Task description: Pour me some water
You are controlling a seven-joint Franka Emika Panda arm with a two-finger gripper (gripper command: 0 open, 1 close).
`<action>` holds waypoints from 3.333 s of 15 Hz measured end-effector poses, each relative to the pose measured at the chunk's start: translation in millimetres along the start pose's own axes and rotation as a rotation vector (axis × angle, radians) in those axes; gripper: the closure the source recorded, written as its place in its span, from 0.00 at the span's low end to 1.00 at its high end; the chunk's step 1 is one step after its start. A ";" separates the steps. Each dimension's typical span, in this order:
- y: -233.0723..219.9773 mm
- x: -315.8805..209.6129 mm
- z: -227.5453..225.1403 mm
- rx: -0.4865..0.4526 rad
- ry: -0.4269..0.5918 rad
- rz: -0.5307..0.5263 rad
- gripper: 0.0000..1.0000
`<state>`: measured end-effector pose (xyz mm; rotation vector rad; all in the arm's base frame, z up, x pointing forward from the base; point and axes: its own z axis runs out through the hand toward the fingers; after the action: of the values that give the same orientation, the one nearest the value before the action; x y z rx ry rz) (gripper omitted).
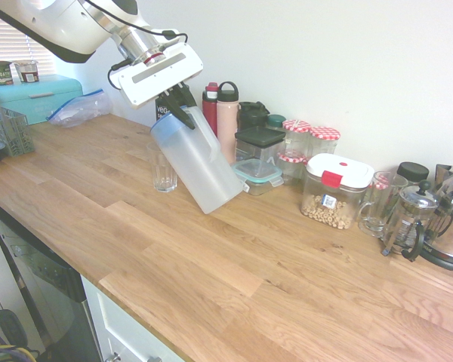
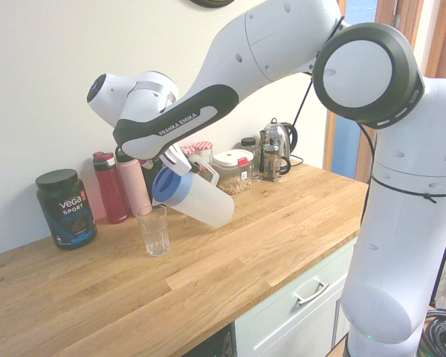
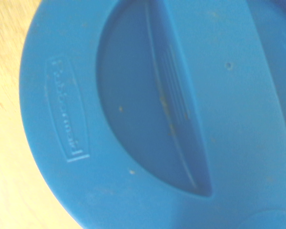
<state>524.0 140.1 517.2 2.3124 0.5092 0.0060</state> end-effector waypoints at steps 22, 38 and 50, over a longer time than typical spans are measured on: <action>195.8 -143.1 111.1 0.757 0.156 0.687 1.00; 165.5 -155.8 192.0 0.692 0.062 0.828 0.00; 161.2 -153.9 198.0 0.702 0.032 0.833 0.00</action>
<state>470.7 -153.0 508.3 3.0413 -0.5639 0.3074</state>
